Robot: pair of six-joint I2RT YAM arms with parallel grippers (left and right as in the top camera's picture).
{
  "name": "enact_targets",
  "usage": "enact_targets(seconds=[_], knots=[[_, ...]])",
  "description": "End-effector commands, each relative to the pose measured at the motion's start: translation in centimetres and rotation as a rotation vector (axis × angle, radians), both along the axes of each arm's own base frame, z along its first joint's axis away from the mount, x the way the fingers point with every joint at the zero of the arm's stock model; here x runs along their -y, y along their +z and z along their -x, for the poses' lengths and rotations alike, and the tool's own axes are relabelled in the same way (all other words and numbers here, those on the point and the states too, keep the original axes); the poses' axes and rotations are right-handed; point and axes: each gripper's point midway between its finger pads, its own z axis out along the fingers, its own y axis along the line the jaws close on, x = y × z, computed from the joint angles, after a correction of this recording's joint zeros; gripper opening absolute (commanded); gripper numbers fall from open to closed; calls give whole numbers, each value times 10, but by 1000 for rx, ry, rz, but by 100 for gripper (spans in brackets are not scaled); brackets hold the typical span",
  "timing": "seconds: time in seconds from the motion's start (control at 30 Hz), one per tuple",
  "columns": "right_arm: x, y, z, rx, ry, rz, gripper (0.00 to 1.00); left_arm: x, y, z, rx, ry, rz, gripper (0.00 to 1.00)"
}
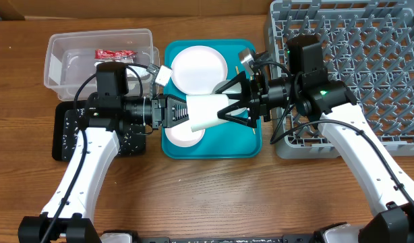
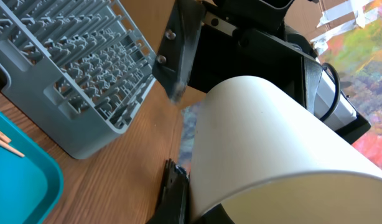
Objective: Sort waste into correct bins and load items into the dishwasher
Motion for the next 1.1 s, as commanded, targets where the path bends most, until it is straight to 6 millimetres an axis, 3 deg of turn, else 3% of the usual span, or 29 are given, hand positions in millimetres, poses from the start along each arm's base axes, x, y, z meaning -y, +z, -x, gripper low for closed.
enact_targets(seconds=[0.0, 0.23, 0.43, 0.6, 0.73, 0.87, 0.97, 1.07], knots=[[-3, 4, 2, 18, 16, -11, 82, 0, 7, 0, 22, -12, 12, 4], [-12, 4, 11, 19, 50, -11, 74, 0, 7, 0, 22, -11, 11, 4], [-14, 4, 13, 19, 57, -12, 73, 0, 7, 0, 22, -11, 11, 4], [-14, 4, 13, 18, 56, -11, 53, 0, 6, 0, 22, -11, 10, 4], [-14, 4, 12, 14, 54, -9, 49, 0, 5, -1, 22, -2, 2, 24], [-9, 2, 5, -4, 19, 7, 47, 0, 3, -4, 19, 11, -10, 50], [8, -5, -18, -88, -98, 54, 47, 0, 3, -5, 25, 16, -11, 61], [41, -20, -51, -216, -297, 128, 47, -3, 6, -9, 71, 26, -9, 72]])
